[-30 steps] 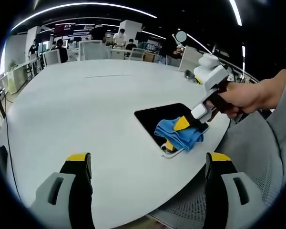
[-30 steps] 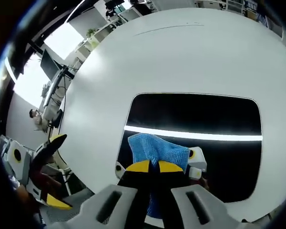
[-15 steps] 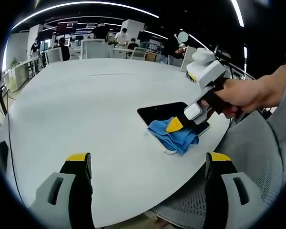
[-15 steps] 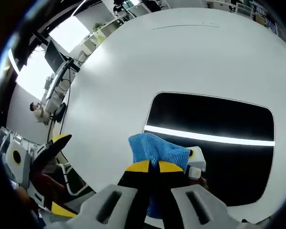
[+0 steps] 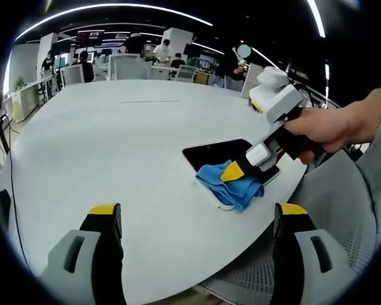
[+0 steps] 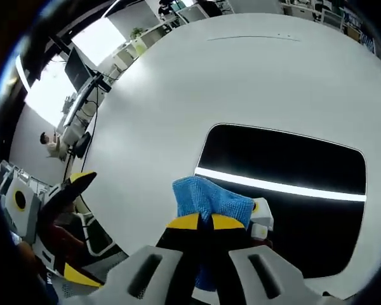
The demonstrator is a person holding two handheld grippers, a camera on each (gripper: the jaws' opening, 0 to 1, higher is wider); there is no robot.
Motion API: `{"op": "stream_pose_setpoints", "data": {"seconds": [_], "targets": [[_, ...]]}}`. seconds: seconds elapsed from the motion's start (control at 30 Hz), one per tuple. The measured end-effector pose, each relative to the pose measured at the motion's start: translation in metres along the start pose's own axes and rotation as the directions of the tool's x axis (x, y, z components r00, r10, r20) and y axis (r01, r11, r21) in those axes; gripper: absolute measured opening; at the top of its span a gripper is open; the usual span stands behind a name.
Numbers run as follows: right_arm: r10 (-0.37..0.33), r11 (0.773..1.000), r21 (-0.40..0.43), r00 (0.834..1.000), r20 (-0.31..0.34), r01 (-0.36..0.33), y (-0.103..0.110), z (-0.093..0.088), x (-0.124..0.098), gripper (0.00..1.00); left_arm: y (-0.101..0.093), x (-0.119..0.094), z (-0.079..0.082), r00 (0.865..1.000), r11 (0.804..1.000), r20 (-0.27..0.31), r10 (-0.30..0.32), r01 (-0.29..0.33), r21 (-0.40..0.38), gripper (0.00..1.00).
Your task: Wipe the mirror surface with the cleaning cloth until all visible marks leave the cleaned area.
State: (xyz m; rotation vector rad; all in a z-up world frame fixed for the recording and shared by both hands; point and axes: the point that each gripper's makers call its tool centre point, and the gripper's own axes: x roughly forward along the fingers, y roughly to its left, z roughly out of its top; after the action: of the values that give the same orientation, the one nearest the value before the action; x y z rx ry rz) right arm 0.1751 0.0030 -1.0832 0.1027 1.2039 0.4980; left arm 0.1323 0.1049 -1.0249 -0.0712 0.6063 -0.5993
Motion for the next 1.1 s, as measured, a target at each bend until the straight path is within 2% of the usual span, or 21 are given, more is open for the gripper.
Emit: {"op": "stream_pose_setpoints", "data": {"seconds": [0.17,0.4,0.73,1.1], "targets": [[-0.005,0.999,0.037,1.000,0.002,0.005,-0.001,-0.002,-0.002,0.00,0.000,-0.002,-0.001,1.000,1.000,-0.002,0.003,-0.003,-0.001,0.99],[-0.021,0.999,0.030,1.000,0.003,0.021,-0.003,0.001,-0.002,0.00,0.000,-0.006,-0.004,1.000,1.000,-0.007,0.009,-0.009,-0.001,0.99],[-0.034,0.999,0.024,0.999,0.017,0.033,-0.008,0.011,0.001,0.00,-0.001,-0.009,-0.005,1.000,1.000,-0.001,0.021,-0.021,0.005,0.99],[-0.025,0.999,0.030,0.999,0.032,0.024,-0.015,0.031,0.008,0.00,0.001,-0.006,-0.006,1.000,1.000,-0.004,0.024,-0.024,-0.009,0.99]]}}
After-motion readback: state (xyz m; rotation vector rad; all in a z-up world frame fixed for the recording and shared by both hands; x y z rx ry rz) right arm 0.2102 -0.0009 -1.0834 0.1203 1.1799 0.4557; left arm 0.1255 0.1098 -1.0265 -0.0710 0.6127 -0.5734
